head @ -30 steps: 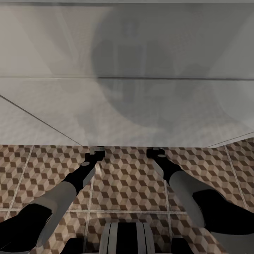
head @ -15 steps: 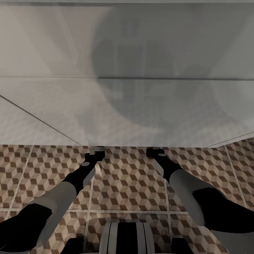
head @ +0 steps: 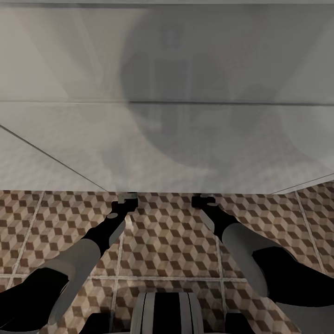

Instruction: Take the four mousetraps from the cabinet in the bathroom and place them on the bathroom floor. Make sure all four end up on the same floor surface, and ensure that at least two of them are either under or directly next to the same bathroom sink.

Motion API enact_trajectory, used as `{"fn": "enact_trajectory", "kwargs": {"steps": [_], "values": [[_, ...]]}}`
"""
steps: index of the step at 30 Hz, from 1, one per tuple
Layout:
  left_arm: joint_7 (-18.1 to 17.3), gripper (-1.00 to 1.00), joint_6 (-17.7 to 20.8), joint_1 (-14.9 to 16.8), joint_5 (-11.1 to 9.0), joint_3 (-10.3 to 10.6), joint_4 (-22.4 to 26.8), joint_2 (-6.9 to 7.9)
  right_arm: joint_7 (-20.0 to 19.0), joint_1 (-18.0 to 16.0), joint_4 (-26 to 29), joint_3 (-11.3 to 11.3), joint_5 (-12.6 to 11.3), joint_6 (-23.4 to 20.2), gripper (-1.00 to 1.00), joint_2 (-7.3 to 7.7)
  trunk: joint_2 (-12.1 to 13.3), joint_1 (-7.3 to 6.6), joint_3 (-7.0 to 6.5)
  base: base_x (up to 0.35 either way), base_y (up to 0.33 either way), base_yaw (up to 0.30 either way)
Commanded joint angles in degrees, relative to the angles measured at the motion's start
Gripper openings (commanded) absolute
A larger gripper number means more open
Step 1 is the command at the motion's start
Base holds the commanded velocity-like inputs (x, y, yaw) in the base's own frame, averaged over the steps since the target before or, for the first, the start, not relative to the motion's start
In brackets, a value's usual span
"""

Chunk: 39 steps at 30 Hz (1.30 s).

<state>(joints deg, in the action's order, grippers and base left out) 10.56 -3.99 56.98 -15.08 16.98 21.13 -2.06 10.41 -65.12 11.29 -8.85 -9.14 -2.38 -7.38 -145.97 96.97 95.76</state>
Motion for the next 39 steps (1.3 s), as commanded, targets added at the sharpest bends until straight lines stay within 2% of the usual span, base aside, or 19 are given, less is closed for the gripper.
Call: {"fn": "enact_trajectory", "kwargs": {"steps": [1, 19, 26, 39], "values": [[0.49, -1.00, -0.23, 0.05, -0.48, 0.51, -0.04, 0.03, 0.31, -0.01, -0.06, -0.49, -0.62, -0.08, -1.00, -0.02, -0.01, -0.01, 0.03, 0.000, 0.000, 0.000], [0.47, -1.00, -0.23, 0.06, -0.48, 0.51, -0.04, 0.03, -0.30, -0.01, -1.17, -0.30, -0.63, 0.96, -1.00, 0.03, -0.01, -0.01, 0.03, 0.000, 0.000, 0.000], [0.46, -1.00, -0.24, 0.06, -0.48, 0.51, -0.04, 0.03, -0.53, -0.01, -2.20, -0.30, -1.69, 1.99, -1.00, 0.08, -0.01, -0.01, 0.03, 0.000, 0.000, 0.000], [0.43, -1.00, -0.32, 0.06, -0.48, 0.51, -0.04, 0.03, -0.57, -0.01, -3.53, -0.35, -2.02, 3.25, -1.00, -0.02, -0.01, -0.01, 0.03, 0.000, 0.000, 0.000]]}}
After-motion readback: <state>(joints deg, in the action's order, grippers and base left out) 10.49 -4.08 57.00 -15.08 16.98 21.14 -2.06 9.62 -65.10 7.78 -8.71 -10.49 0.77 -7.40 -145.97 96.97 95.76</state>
